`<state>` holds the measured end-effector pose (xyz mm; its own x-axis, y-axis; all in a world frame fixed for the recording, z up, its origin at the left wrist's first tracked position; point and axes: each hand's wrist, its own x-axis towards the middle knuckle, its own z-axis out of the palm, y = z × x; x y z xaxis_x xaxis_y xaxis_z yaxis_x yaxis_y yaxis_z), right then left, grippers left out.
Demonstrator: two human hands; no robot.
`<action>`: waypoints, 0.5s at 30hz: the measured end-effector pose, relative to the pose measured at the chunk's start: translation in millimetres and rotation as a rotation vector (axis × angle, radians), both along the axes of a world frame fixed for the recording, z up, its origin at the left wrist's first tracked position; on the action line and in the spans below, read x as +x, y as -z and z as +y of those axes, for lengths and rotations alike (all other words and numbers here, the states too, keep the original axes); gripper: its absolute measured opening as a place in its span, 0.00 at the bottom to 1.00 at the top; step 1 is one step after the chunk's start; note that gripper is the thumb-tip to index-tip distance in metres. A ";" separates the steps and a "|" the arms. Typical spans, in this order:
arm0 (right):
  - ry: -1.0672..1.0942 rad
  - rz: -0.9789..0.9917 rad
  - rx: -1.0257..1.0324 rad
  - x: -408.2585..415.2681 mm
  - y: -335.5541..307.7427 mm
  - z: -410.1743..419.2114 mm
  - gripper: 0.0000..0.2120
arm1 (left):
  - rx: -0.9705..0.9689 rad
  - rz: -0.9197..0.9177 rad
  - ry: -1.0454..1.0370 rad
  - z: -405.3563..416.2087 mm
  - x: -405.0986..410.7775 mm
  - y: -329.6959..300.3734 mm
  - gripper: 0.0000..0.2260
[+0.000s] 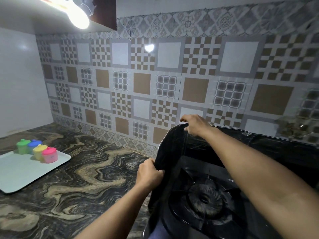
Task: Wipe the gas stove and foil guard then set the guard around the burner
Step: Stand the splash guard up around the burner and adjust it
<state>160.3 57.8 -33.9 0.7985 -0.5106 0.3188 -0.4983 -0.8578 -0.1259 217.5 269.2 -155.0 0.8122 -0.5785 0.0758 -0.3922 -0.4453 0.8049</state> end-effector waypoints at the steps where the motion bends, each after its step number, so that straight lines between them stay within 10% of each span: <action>1: -0.034 0.040 0.012 1.6 0.9 8.2 0.24 | 0.000 -0.013 0.005 0.5 -0.4 1.1 0.08; 15: -0.129 -0.010 -0.081 -5.6 11.0 40.5 0.22 | -0.068 -0.062 0.145 -5.1 -20.0 11.8 0.08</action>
<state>154.7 98.3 -44.9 0.8525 -0.3759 0.3631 -0.3822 -0.9223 -0.0576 197.4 264.0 -166.8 0.7128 -0.6815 0.1660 -0.4985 -0.3258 0.8033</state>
